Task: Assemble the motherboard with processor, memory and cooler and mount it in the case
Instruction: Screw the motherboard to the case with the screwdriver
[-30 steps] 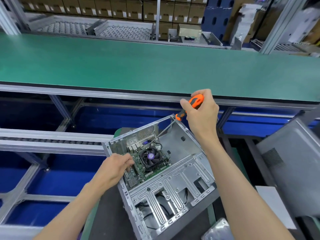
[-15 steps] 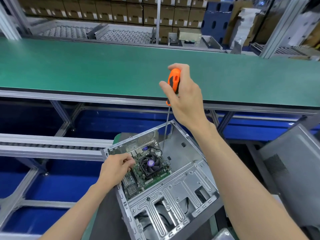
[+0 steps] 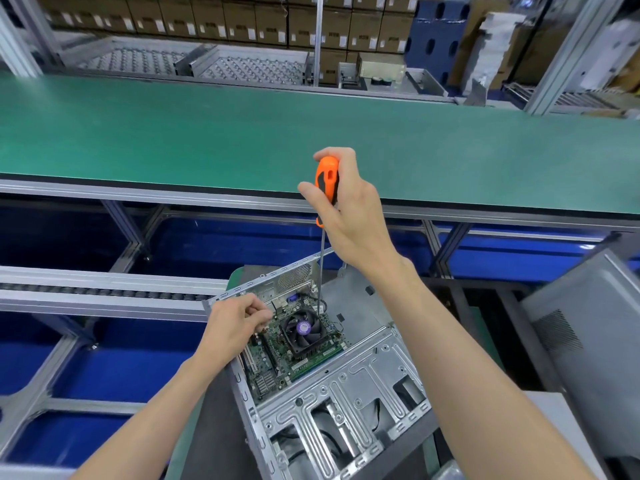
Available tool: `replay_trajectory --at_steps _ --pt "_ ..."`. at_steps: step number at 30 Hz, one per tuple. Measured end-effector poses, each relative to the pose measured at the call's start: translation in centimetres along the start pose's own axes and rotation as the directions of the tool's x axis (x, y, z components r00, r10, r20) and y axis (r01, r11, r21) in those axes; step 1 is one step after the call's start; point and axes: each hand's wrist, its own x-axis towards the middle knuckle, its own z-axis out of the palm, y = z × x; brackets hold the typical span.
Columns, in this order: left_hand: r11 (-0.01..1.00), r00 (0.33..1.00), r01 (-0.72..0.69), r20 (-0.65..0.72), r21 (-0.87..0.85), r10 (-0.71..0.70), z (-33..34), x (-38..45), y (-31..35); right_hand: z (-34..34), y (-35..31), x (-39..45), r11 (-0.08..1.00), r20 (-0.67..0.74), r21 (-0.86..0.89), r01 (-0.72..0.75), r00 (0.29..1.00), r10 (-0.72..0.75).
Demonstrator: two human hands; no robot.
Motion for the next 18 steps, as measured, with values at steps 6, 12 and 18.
replay_trajectory --at_steps 6,12,18 --pt "0.995 0.999 -0.034 -0.017 0.093 0.036 0.3 0.3 -0.3 -1.0 -0.3 0.2 1.000 -0.039 0.012 0.011 0.999 -0.011" --pt "0.927 0.994 0.108 0.057 -0.359 -0.093 1.2 1.4 0.6 -2.8 -2.1 1.6 0.993 -0.018 0.057 0.104 0.995 -0.103" --pt "0.625 0.936 0.342 0.199 -0.701 -0.290 2.1 3.3 2.6 -1.9 -2.1 1.1 0.991 0.149 -0.041 0.124 0.982 -0.117"
